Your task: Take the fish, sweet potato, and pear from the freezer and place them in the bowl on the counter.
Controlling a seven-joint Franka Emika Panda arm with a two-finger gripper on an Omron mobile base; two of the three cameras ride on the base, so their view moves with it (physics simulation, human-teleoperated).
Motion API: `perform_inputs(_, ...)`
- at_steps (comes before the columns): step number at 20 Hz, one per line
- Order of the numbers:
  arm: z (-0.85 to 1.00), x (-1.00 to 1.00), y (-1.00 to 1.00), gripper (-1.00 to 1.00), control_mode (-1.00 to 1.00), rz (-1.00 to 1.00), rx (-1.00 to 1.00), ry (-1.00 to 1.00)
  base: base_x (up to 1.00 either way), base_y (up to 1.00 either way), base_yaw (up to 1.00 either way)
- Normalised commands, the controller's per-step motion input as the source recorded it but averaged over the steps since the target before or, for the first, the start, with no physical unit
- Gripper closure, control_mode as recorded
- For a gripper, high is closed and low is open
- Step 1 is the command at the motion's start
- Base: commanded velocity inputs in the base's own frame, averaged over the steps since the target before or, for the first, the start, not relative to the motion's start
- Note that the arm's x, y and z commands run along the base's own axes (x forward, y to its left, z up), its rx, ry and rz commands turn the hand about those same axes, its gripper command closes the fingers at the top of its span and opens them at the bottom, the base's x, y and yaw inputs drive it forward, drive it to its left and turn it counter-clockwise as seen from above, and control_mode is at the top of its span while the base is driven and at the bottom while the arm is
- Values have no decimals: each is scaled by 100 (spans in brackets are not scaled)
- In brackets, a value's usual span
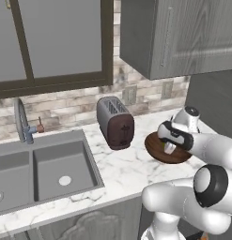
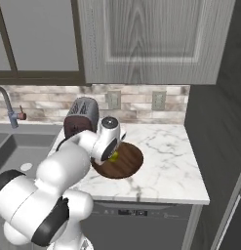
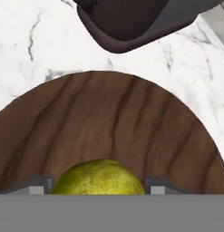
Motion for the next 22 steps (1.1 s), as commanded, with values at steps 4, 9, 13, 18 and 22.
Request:
perform_inputs(4, -27, 7, -17, 100, -100, 0, 2, 4, 0, 0, 0)
perform_inputs(9, -17, 10, -16, 100, -100, 0, 3, 0, 0, 0, 0)
perform_inputs(13, -29, 16, 0, 100, -100, 0, 0, 0, 0, 0, 0)
perform_inputs(18, -26, 15, 0, 100, -100, -1, 0, 0, 0, 0, 0)
perform_inputs(22, -25, 8, -2, 100, -100, -1, 0, 0, 0, 0, 0)
